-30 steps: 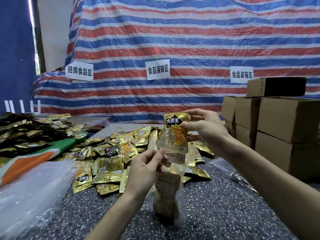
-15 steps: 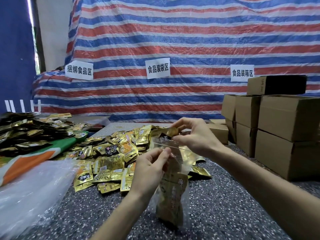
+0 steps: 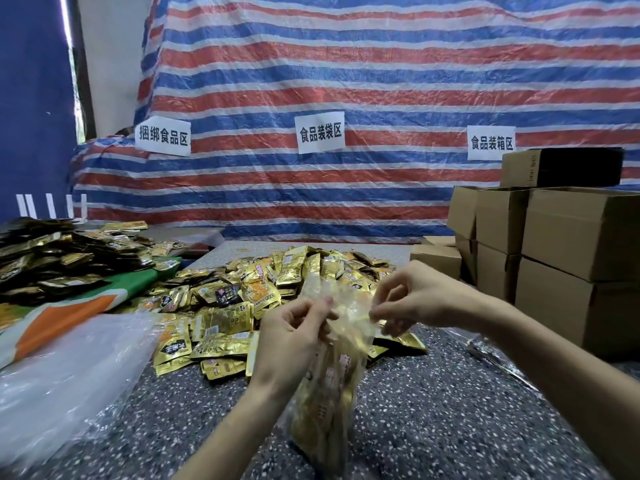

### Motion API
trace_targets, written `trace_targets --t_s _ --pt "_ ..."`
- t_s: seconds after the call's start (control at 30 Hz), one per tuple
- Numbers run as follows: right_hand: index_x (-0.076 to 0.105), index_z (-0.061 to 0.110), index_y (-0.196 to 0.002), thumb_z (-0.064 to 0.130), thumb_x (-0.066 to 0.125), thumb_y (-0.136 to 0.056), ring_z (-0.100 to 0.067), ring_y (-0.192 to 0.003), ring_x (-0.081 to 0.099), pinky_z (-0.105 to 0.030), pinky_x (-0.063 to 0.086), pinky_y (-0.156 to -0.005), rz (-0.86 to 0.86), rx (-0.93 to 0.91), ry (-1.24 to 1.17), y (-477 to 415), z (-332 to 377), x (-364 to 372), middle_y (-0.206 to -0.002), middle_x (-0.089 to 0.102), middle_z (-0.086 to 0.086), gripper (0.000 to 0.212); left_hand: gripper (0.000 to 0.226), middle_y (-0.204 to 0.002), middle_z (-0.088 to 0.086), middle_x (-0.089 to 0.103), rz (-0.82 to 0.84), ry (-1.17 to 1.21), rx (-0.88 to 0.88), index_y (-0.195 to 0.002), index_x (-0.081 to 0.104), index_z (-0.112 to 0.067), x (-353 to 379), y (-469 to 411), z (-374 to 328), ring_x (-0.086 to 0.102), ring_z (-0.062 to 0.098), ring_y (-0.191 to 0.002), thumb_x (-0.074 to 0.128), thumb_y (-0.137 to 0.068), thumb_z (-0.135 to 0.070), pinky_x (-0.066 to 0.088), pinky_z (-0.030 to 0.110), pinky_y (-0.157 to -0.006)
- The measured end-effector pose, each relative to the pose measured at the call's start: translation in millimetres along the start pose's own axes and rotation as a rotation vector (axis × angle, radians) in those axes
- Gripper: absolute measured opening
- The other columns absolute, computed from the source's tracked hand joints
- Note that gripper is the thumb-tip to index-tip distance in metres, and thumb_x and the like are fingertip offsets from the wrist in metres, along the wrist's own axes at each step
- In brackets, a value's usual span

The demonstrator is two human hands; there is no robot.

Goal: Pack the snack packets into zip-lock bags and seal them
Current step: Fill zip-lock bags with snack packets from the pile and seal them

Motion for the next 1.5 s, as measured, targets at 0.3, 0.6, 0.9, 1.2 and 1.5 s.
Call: trace_targets --t_s 0.3,0.6,0.9,1.2,1.5 --pt "0.072 0.000 -0.097 0.009 0.072 -0.088 -0.017 -0.084 0.073 -0.023 0.057 -0.074 -0.082 -0.228 -0.079 -1.8 25.3 -6.5 -0.091 0.077 -0.008 0.013 0.026 -0.115 -0.002 0.069 0.029 -0.169 -0.309 -0.110 0.068 -0.021 -48.1 -39.6 48.6 0.061 0.016 -0.109 0.046 -0.104 -0.033 0.045 0.038 -0.093" --pt "0.077 0.010 -0.086 0.007 0.079 -0.081 -0.015 -0.069 0.073 -0.025 0.059 -0.066 -0.162 -0.245 -0.053 -4.6 22.1 -23.2 -0.079 0.077 -0.002 0.006 0.008 -0.083 0.003 0.077 -0.112 -0.017 -0.190 -0.087 0.079 -0.016 -67.6 -48.3 25.6 0.070 0.014 -0.072 0.071 -0.086 -0.015 0.059 0.027 -0.066" --pt "0.076 0.007 -0.091 0.002 0.081 -0.073 -0.022 -0.074 0.076 -0.022 0.059 -0.064 -0.272 -0.222 -0.288 4.3 17.1 -52.0 -0.083 0.078 -0.011 0.020 0.009 -0.075 0.004 0.077 -0.039 -0.244 0.079 -0.085 0.079 -0.020 -84.6 -50.1 -27.4 0.074 0.019 -0.067 0.077 -0.077 -0.023 0.060 0.024 -0.064" --pt "0.075 0.003 -0.088 -0.003 0.077 -0.080 -0.021 -0.073 0.074 -0.025 0.060 -0.069 -0.205 -0.079 -0.181 2.0 -3.0 -38.5 -0.081 0.077 -0.013 0.010 0.006 -0.073 0.008 0.076 -0.022 -0.281 0.028 -0.083 0.080 -0.014 -81.6 -42.1 -25.8 0.075 0.024 -0.068 0.079 -0.079 -0.009 0.060 0.025 -0.063" --pt "0.061 0.013 -0.100 -0.002 0.074 -0.084 -0.019 -0.084 0.070 -0.032 0.058 -0.077 -0.323 -0.157 -0.138 1.5 7.7 -42.5 -0.092 0.072 -0.010 0.025 0.005 -0.075 0.006 0.075 0.050 -0.415 0.084 -0.082 0.075 -0.010 -74.9 -46.0 -41.2 0.072 0.017 -0.071 0.075 -0.084 -0.006 0.059 0.025 -0.067"
Point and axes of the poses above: each hand's wrist, its own y-axis away from the middle knuckle, its own x-axis out of the palm, z = x × y, the point moved 9 cm from there along -y, towards the middle knuckle
